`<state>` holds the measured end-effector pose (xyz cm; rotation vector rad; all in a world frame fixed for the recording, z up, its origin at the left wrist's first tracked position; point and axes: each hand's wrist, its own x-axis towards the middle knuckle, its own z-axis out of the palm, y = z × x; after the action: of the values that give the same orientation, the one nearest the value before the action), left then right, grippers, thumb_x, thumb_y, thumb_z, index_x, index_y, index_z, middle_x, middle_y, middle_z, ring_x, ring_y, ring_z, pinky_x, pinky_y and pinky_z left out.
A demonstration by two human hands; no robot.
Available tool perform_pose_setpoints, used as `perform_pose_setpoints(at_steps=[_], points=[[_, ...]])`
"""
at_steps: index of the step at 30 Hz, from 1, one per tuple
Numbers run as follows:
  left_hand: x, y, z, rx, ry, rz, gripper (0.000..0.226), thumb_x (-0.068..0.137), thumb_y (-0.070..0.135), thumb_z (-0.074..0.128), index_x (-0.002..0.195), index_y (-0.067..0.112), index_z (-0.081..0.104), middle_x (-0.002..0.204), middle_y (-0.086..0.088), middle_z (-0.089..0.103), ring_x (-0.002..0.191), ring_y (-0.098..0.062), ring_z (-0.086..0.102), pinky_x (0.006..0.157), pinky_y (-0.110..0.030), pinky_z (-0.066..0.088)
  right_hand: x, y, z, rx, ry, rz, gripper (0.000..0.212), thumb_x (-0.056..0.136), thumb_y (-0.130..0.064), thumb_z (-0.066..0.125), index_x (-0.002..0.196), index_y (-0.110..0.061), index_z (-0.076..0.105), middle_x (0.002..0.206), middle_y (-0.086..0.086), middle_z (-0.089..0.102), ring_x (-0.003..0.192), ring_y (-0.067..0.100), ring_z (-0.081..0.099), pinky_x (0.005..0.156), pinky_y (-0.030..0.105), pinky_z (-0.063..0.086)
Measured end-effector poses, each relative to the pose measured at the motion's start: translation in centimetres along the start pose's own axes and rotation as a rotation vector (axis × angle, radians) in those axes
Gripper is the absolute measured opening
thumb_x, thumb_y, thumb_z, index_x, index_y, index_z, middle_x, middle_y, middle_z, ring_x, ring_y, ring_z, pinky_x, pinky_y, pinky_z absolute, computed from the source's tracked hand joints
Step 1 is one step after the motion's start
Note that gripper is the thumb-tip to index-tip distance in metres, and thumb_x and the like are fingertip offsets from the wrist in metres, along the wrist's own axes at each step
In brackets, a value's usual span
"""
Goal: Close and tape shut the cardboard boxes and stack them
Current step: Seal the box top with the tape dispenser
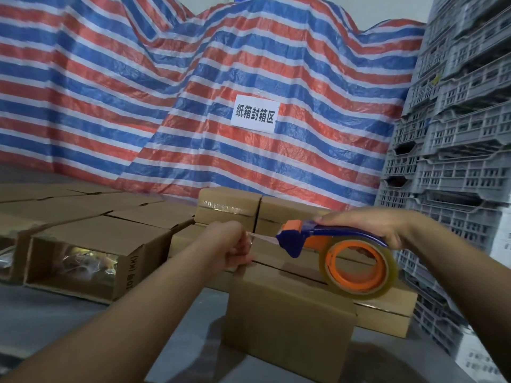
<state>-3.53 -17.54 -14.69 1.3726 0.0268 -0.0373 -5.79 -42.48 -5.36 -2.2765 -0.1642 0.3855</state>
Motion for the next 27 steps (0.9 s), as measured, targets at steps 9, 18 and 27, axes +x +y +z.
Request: perform_pose_setpoints(at_steps=[9,18,27], points=[[0.6,-1.4,-2.8,0.542,0.086,0.156,0.01,0.091,0.017,0.058,0.091,0.009,0.064,0.081,-0.009,0.064,0.055,-0.014,0.051,0.045,-0.02,0.043,0.9,-1.5,1.0,-0.16,-0.039,-0.006,0.093,0.06,-0.072,0.08,0.129,-0.012,0.057,0.082,0.006,0.069,0.066,0.015,0.064,0.063,0.024,0.053],[0.8,-2.8,-3.2,0.309,0.007,0.071,0.009,0.092,0.006,0.052,0.1,0.011,0.051,0.097,-0.016,0.067,0.064,-0.023,0.066,0.061,-0.037,0.061,1.0,-3.5,2.4,-0.269,-0.065,0.058,0.057,0.076,-0.061,0.065,0.109,-0.015,0.065,0.074,0.002,0.068,0.059,0.01,0.062,0.058,0.021,0.052],[0.0,-4.6,-3.3,0.268,-0.036,0.029,0.007,0.099,0.018,0.051,0.101,0.012,0.053,0.089,-0.011,0.067,0.069,-0.019,0.067,0.053,-0.029,0.056,1.6,-4.4,3.0,-0.311,-0.066,0.132,0.051,0.087,-0.057,0.063,0.108,-0.01,0.062,0.071,0.0,0.068,0.056,0.009,0.062,0.055,0.02,0.05]])
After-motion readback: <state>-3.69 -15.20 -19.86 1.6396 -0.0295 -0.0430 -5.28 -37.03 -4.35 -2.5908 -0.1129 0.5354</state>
